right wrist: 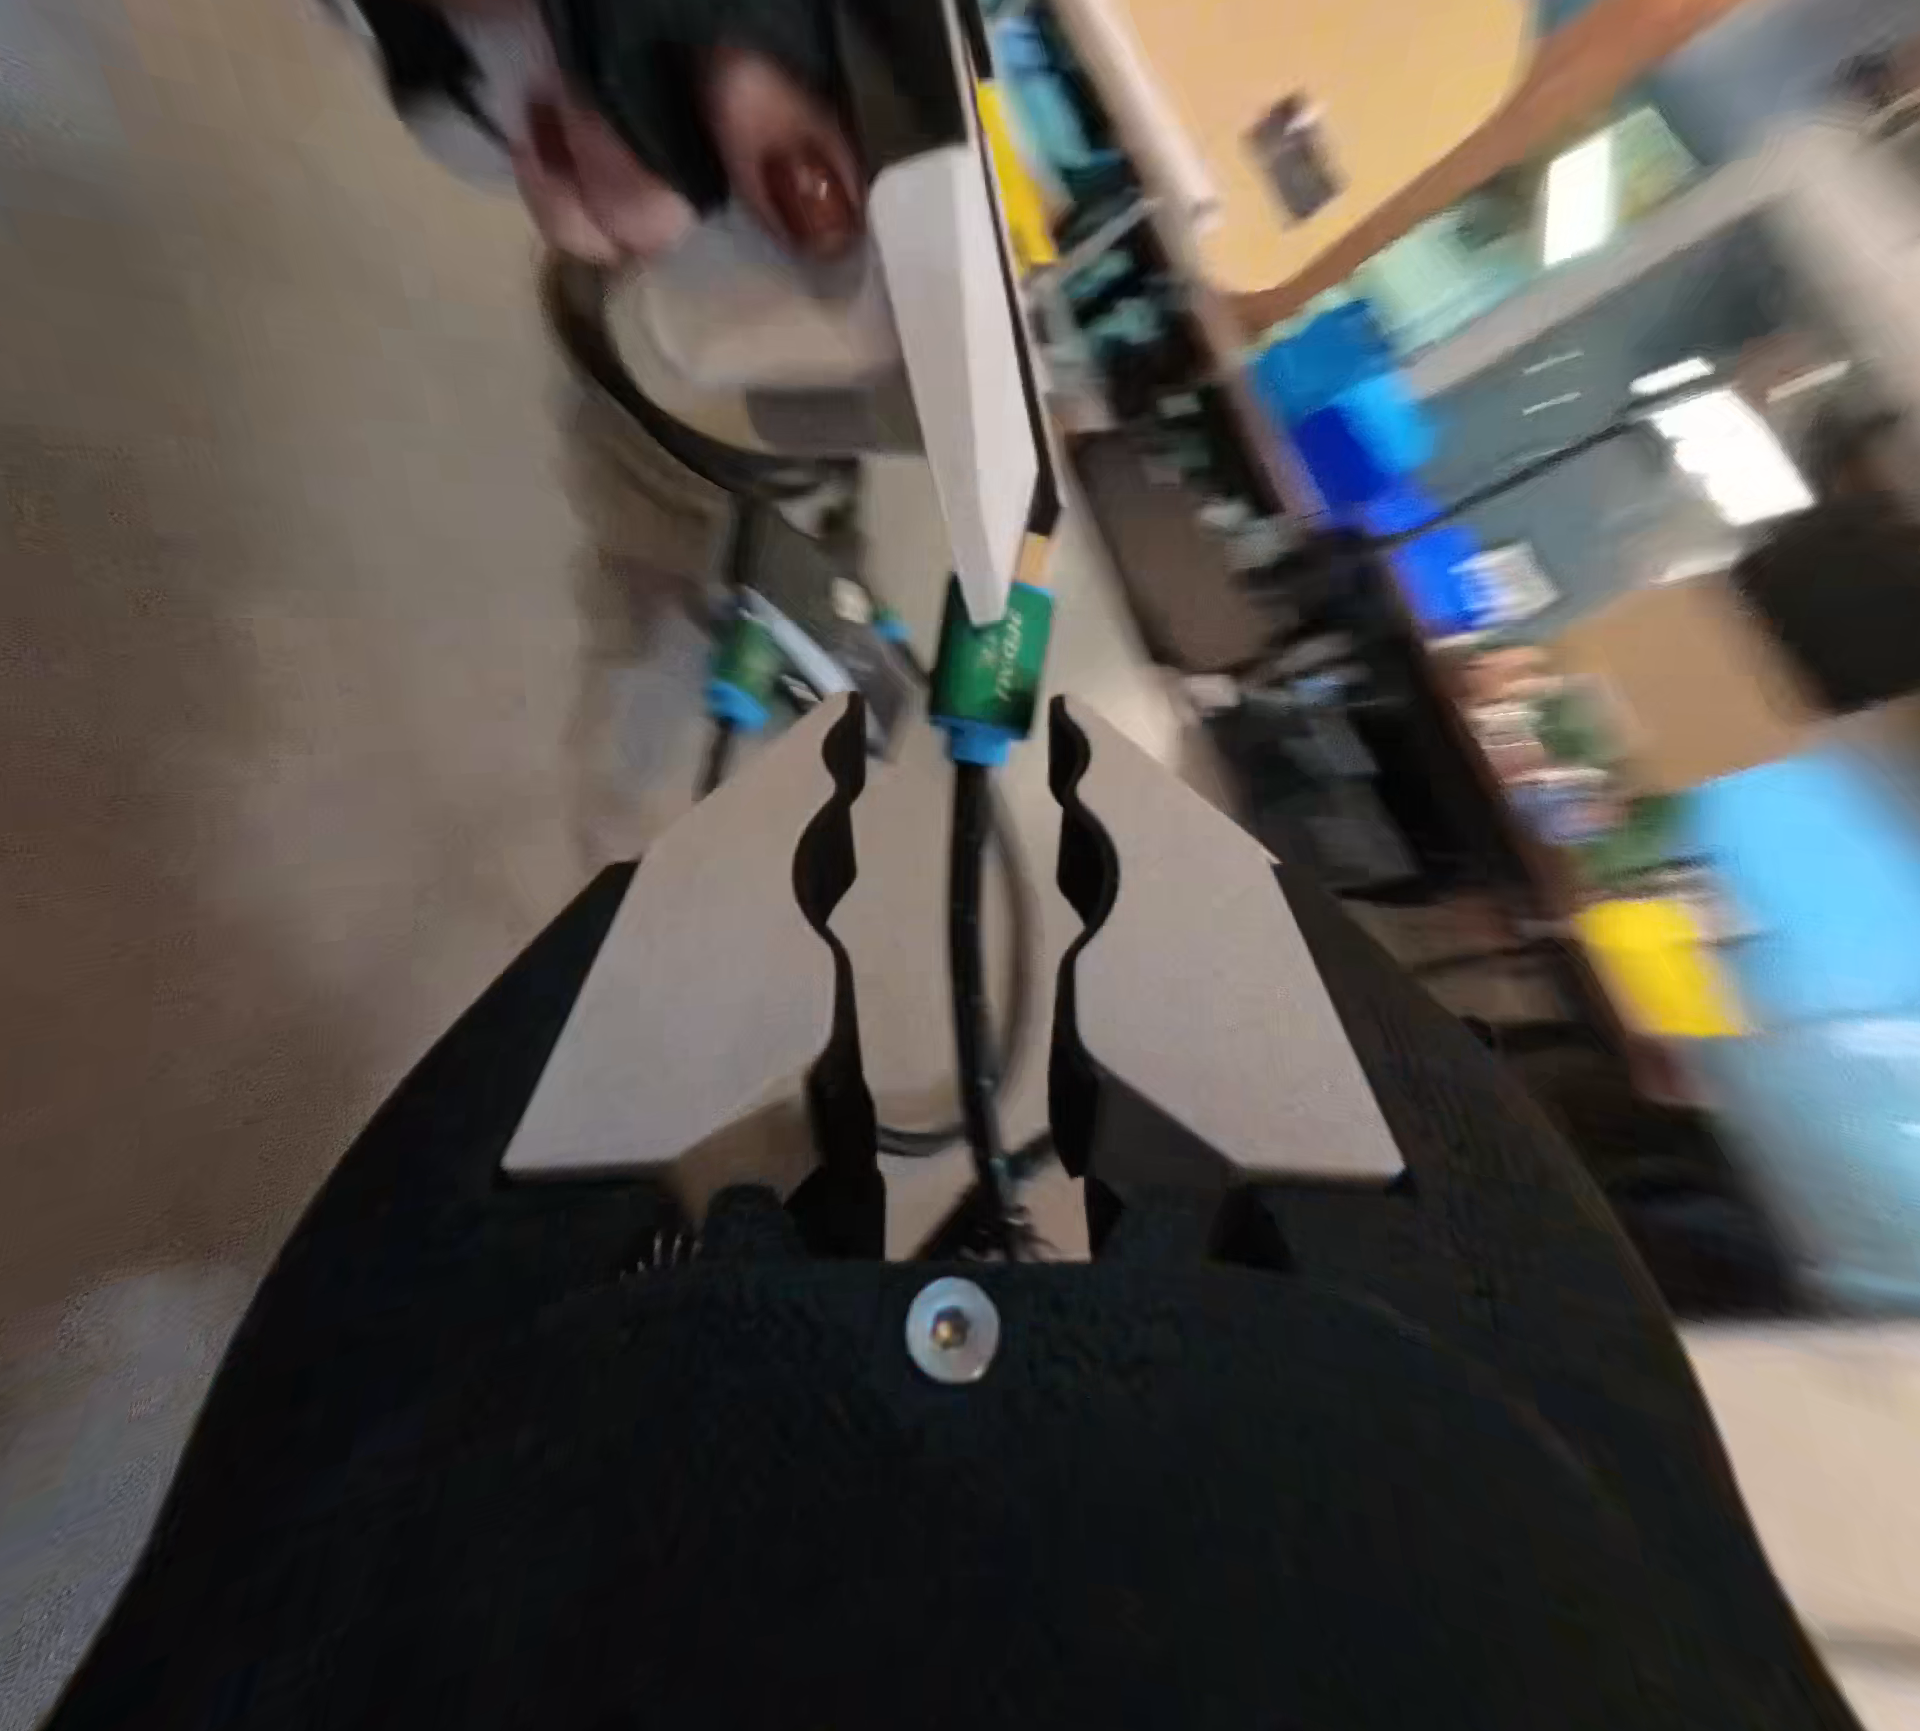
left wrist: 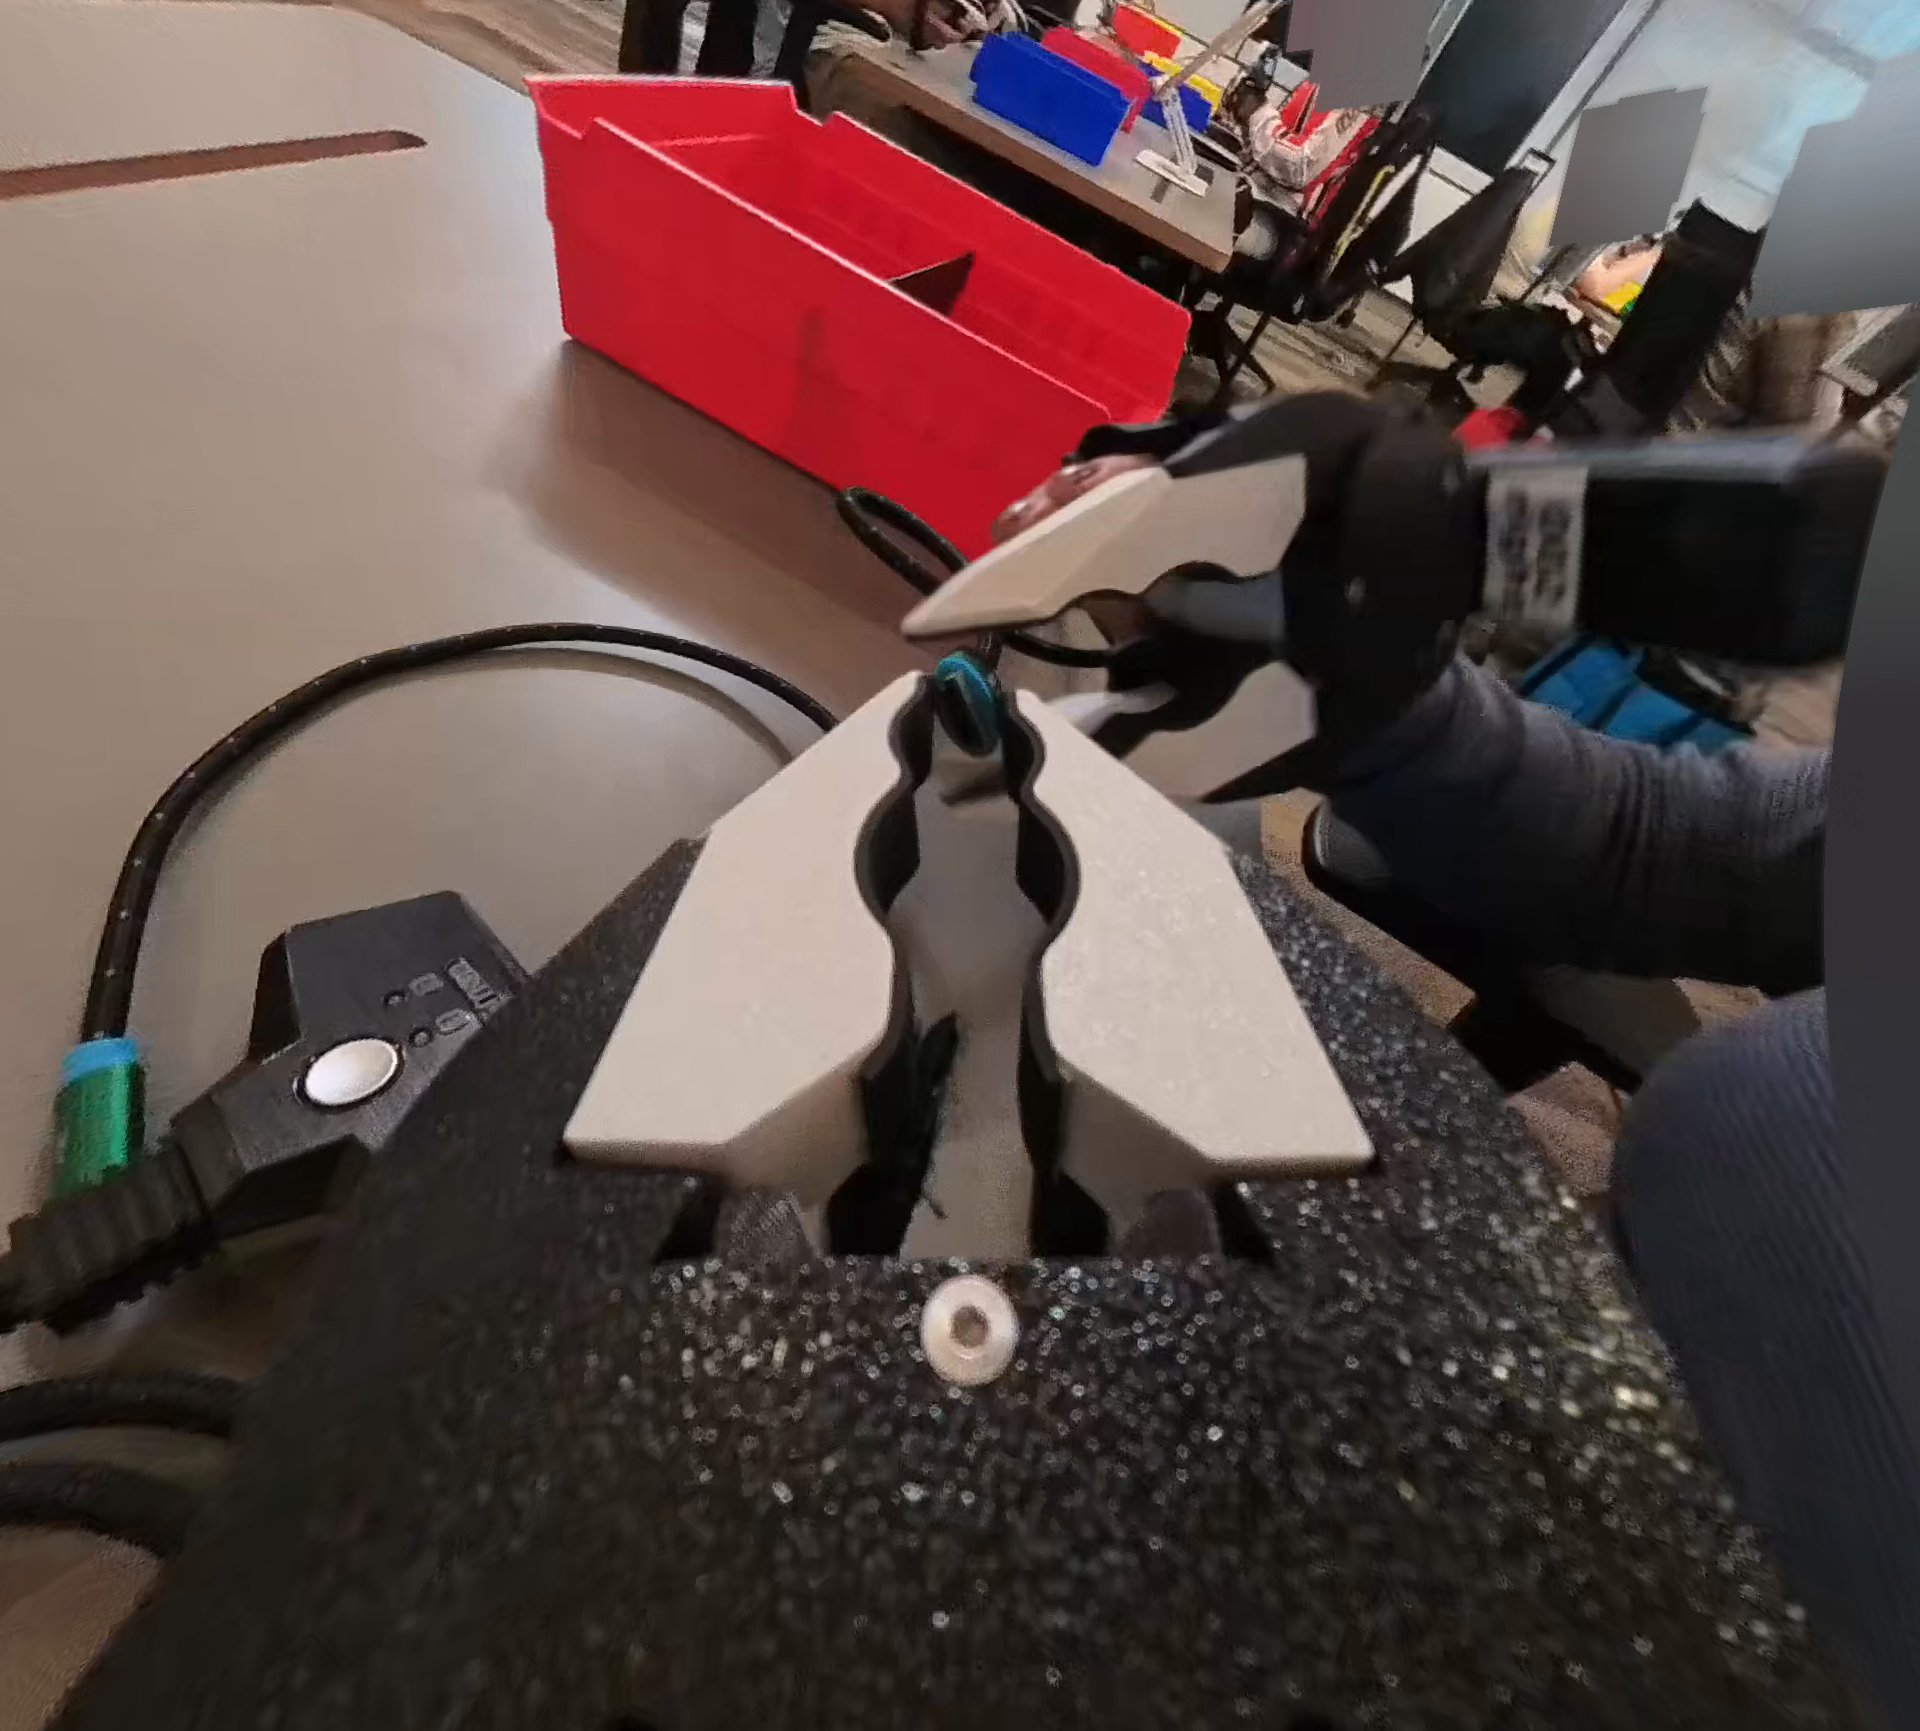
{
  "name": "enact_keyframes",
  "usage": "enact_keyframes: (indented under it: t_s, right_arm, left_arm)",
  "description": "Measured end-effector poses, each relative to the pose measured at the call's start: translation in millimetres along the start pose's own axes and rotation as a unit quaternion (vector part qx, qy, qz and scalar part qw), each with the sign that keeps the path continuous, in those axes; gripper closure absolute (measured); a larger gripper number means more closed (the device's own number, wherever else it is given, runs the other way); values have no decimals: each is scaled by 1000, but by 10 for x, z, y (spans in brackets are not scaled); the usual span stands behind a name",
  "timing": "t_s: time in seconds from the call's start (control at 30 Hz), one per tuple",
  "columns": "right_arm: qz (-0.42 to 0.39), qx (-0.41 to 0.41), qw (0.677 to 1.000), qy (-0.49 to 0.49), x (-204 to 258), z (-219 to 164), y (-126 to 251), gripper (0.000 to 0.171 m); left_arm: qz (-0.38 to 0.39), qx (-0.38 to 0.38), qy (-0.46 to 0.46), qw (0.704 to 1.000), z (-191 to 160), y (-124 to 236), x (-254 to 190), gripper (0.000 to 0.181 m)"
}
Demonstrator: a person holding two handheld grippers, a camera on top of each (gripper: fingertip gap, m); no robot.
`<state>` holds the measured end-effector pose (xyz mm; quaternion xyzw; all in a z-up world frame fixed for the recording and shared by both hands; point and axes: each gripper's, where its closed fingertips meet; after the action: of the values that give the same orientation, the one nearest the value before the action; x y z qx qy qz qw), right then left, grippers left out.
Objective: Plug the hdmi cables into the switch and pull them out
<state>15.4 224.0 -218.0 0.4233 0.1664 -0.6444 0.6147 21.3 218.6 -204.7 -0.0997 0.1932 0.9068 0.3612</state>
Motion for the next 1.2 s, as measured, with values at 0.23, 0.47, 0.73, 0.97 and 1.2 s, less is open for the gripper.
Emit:
enact_keyframes:
  t_s: [0.23, 0.47, 0.73, 0.97, 1.2]
  right_arm:
    - [52, -29, 994, -94, 3, 131, 78, 149]
    - [70, 13, 993, -96, 53, 52, 48, 152]
    - [46, 82, 989, -117, -73, -245, 87, 153]
    - [59, 118, 985, -113, 32, -399, 9, 153]
    - [18, 141, 984, -109, -1, -512, -160, 153]
  left_arm:
    - [-27, 7, 7, 1000, -24, 13, -40, 171]
    - [-48, 16, 42, 998, -44, 14, -29, 171]
    - [214, 91, 106, 967, -140, 332, 1172, 115]
    - [190, 209, 173, 944, -492, 359, 1205, 111]
    - [167, 134, 224, 951, -508, 691, 855, 129]
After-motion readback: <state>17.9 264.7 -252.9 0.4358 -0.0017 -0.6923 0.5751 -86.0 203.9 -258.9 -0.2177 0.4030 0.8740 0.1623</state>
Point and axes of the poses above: each gripper's, where its closed fingertips meet, y back along the fingers, z out of its top, x = y × z across the jaws, and after that the axes turned 7 degrees about z, right-handed
